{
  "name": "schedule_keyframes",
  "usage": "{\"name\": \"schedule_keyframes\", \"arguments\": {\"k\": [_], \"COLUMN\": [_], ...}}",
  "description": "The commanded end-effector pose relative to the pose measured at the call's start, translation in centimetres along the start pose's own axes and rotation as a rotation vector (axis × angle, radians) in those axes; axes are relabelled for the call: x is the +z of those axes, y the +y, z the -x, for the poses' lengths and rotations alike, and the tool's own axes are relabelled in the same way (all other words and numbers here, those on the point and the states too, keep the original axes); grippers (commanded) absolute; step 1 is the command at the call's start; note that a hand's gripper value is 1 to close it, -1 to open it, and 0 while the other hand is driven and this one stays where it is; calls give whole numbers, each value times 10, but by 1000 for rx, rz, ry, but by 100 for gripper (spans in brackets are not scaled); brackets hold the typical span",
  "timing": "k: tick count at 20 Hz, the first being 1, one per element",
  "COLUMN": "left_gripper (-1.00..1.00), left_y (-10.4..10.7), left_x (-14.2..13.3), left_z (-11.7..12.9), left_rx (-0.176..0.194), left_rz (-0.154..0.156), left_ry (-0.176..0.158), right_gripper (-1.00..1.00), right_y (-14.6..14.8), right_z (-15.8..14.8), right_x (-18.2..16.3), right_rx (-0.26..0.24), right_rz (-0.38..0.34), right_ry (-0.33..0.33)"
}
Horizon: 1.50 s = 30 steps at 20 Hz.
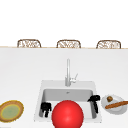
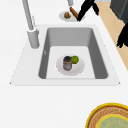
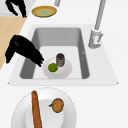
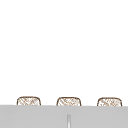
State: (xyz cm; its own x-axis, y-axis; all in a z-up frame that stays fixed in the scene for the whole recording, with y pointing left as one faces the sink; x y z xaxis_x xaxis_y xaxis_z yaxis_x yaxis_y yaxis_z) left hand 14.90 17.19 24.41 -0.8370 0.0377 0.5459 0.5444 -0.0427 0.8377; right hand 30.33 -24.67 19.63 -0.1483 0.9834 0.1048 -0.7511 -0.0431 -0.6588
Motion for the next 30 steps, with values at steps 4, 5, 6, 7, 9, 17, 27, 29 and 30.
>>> {"name": "schedule_keyframes", "arguments": {"k": [4, 5, 6, 7, 9, 17, 27, 29, 30], "left_gripper": [0, 0, 0, 0, 0, 0, 0, -100, -100], "left_y": [0, 0, 0, 0, 0, 0, 0, 5, 6], "left_x": [0, 0, 0, 0, 0, 0, 0, 0, -4], "left_z": [0, 0, 0, 0, 0, 0, 0, 8, 9], "left_rx": [0, 0, 0, 0, 0, 0, 0, 14, 9], "left_rz": [0, 0, 0, 0, 0, 0, 0, -26, -15], "left_ry": [0, 0, 0, 0, 0, 0, 0, 31, 15], "right_gripper": [-100, -100, -100, -100, -100, -100, -100, 0, 0], "right_y": [15, 20, 28, 34, 45, 92, 111, 111, 111], "right_z": [-2, -2, -3, -4, -6, -15, -16, -16, -16], "right_x": [41, 44, 48, 53, 63, 105, 106, 106, 107], "right_rx": [-63, -54, -37, -25, -10, 6, 21, 34, 32], "right_rz": [73, 89, 99, 115, 137, 196, 154, 155, 158], "right_ry": [-29, -28, -24, -27, -23, -4, -14, -15, -15]}}
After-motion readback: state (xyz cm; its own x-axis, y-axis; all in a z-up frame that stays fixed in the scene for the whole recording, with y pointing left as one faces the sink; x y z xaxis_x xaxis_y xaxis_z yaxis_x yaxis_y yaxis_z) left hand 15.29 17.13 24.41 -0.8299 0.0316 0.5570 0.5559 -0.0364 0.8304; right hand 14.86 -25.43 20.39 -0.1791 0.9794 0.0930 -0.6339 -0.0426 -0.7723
